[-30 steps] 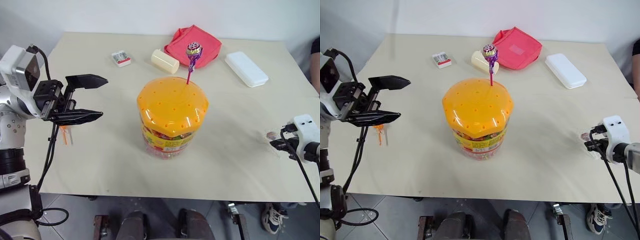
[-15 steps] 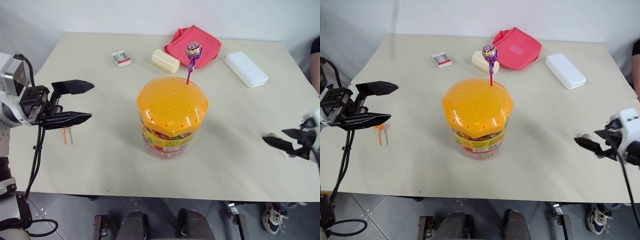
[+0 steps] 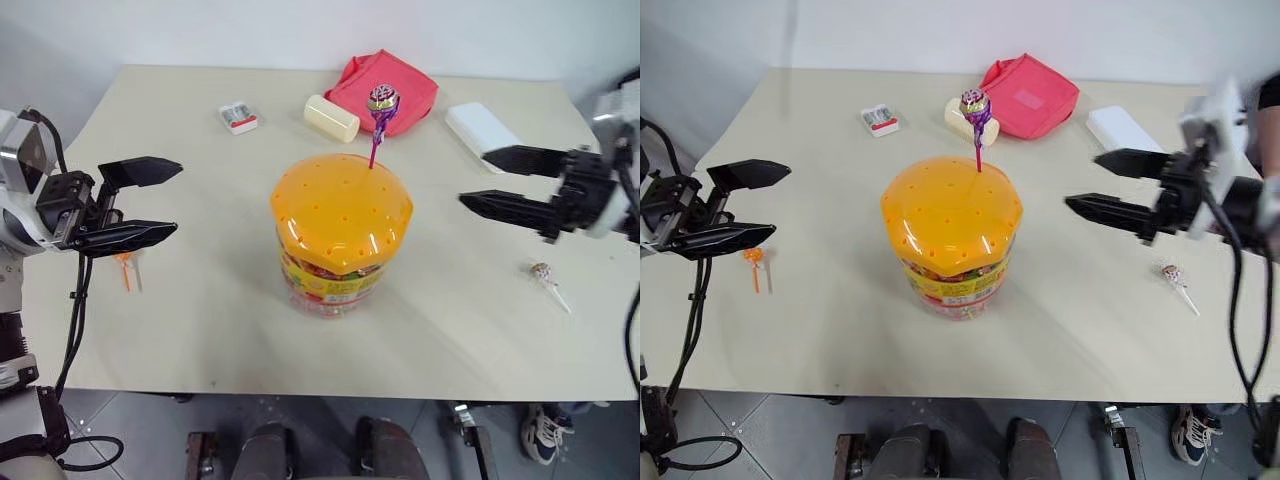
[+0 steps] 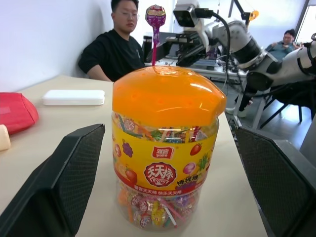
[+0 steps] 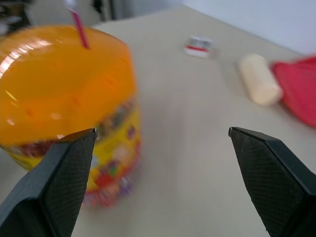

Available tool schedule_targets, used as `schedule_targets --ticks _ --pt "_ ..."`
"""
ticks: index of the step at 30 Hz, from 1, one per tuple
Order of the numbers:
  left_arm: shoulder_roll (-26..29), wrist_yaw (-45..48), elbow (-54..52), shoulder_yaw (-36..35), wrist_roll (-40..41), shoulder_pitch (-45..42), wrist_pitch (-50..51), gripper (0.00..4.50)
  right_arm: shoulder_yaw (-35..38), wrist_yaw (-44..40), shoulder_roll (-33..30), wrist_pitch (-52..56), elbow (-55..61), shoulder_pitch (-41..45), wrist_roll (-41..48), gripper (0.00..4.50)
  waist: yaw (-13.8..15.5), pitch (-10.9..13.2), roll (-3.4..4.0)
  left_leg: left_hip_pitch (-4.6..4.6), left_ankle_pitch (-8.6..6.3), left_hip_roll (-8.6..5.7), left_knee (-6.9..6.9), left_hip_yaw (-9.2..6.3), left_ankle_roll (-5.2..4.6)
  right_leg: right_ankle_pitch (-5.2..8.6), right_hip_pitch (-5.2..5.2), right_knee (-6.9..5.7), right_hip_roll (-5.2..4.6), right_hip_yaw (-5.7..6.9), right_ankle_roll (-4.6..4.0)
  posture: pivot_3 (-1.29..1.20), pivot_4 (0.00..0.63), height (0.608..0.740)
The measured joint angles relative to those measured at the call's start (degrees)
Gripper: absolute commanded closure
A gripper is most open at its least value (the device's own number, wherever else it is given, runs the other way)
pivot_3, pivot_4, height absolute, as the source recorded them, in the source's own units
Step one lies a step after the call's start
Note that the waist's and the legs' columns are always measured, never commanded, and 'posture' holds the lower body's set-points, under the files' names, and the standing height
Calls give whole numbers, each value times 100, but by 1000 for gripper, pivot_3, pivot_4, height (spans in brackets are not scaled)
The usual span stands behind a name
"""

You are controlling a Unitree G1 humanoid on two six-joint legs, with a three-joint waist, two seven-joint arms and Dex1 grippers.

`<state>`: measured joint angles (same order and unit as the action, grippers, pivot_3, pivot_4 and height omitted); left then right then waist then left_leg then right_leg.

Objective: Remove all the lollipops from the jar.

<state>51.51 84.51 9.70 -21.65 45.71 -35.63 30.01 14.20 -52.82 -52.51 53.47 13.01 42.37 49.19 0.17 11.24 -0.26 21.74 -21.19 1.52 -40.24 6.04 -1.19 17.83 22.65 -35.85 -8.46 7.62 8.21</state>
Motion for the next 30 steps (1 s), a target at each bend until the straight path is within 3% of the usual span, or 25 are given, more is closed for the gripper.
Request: schedule_targets --ticks 5,13,16,27,30 --pt "-68 -94 -112 -152 150 135 1 0 -523 -165 614 -228 -578 841 -97 43 -55 0 0 0 0 2 5 -1 0 0 4 -4 0 4 0 0 150 740" --pt "-125 -355 -537 -433 403 481 24 0 -1157 -795 1170 -523 -1182 1340 -365 43 -71 0 0 0 0 2 6 -4 0 0 7 -8 0 5 0 0 150 740" --pt "-134 -446 -690 -527 483 599 56 0 -1185 -970 1330 -666 -1249 1462 -422 603 -71 0 0 0 0 1 5 -6 0 0 7 -10 -1 6 0 0 150 740" --pt "-154 -641 -945 -683 721 886 85 0 -1393 -1011 1848 -1014 -1435 1862 -765 4432 -179 0 0 0 0 2 10 -16 1 0 7 -14 0 10 0 0 150 740" --pt "-190 -686 -1005 -684 782 928 107 0 -1375 -975 1917 -1076 -1457 2008 -763 4470 -203 0 0 0 0 3 12 -23 1 0 8 -14 0 11 0 0 150 740"
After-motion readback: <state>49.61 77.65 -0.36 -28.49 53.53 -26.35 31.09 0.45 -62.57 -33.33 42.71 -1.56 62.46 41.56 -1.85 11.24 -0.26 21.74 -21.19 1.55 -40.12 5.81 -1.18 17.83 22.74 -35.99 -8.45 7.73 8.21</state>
